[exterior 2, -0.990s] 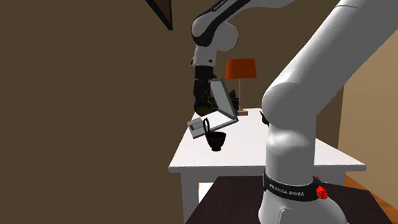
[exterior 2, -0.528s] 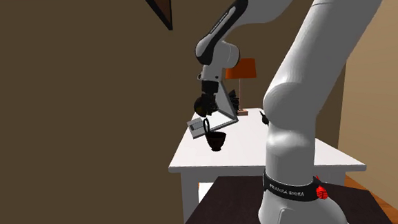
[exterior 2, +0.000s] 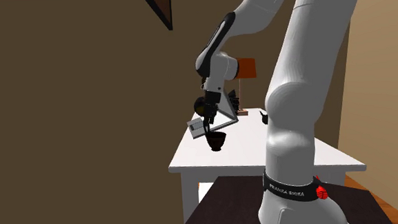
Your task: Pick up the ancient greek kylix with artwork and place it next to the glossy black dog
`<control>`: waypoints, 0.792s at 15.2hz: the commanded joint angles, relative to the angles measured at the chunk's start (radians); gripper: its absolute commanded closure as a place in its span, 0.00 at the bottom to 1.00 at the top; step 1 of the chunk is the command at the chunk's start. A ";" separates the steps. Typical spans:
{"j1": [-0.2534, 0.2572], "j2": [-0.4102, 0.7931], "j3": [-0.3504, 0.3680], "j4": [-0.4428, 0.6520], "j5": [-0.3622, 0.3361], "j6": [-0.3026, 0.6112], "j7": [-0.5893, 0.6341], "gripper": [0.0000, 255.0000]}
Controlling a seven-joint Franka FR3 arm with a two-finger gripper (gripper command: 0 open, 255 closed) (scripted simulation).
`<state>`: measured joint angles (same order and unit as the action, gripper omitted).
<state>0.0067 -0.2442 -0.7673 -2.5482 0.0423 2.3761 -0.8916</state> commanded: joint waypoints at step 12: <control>0.022 0.041 -0.016 -0.009 0.041 0.042 -0.029 1.00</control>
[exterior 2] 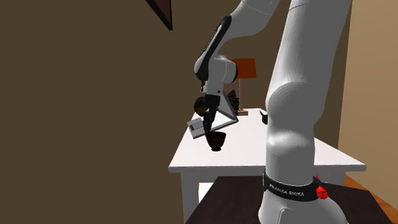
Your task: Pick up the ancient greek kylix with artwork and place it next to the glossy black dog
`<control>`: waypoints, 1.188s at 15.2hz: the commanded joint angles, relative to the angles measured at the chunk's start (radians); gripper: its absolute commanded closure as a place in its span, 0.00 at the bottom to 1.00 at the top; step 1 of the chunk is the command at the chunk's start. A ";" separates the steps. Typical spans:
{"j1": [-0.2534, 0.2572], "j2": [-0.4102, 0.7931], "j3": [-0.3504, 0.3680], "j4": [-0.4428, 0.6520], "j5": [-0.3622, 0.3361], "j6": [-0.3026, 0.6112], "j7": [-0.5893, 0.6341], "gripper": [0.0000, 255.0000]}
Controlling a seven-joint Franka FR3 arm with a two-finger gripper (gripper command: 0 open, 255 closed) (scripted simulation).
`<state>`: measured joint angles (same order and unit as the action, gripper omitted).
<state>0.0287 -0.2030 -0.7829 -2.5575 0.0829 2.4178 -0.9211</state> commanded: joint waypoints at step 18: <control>-0.051 -0.118 0.060 0.054 -0.100 -0.147 0.097 1.00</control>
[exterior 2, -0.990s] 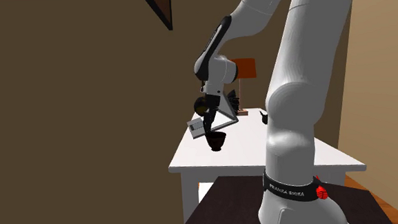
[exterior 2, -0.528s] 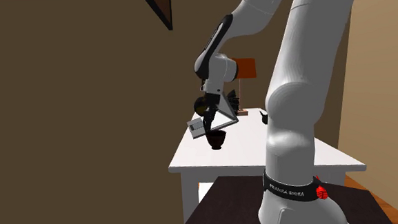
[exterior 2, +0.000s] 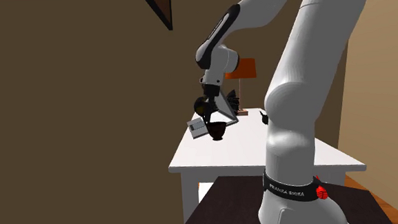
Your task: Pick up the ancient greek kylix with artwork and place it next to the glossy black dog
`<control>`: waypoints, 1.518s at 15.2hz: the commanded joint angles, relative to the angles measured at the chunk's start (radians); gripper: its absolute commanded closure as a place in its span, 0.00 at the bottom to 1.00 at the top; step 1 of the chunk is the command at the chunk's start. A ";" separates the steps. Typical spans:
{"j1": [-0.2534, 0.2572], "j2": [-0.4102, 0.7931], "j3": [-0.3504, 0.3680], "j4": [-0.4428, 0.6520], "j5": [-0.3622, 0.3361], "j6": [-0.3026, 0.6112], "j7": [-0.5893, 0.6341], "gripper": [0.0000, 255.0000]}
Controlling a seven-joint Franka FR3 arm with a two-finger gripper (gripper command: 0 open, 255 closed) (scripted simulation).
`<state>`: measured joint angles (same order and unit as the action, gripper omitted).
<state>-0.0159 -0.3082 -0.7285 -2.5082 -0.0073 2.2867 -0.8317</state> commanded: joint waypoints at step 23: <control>-0.041 -0.151 0.105 0.212 -0.064 -0.344 0.109 1.00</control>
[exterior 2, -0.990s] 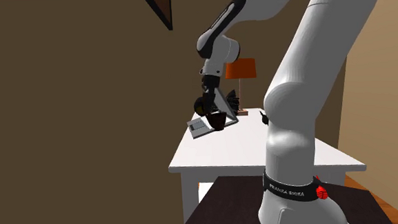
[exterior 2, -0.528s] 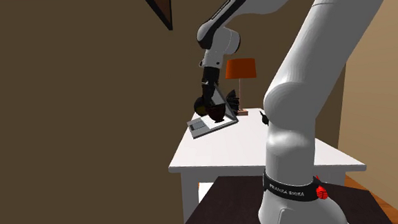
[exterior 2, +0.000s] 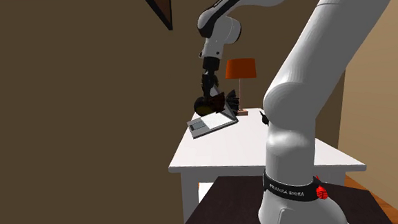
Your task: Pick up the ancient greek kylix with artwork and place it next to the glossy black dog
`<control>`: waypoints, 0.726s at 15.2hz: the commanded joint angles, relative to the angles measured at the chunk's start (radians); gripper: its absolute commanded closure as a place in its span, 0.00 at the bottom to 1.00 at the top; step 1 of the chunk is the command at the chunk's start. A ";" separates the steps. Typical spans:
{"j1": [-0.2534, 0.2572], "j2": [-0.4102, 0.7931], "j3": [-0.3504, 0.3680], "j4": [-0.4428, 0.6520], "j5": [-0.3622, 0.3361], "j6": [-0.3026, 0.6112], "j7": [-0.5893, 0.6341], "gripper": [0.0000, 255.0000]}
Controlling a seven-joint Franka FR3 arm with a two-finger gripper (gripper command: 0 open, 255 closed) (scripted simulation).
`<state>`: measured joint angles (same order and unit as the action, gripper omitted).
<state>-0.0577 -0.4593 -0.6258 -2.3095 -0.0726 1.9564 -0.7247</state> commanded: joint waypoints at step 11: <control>0.006 -0.013 0.030 0.148 0.007 -0.160 0.024 1.00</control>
<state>-0.0523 -0.4715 -0.5987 -2.1731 -0.0663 1.8095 -0.7032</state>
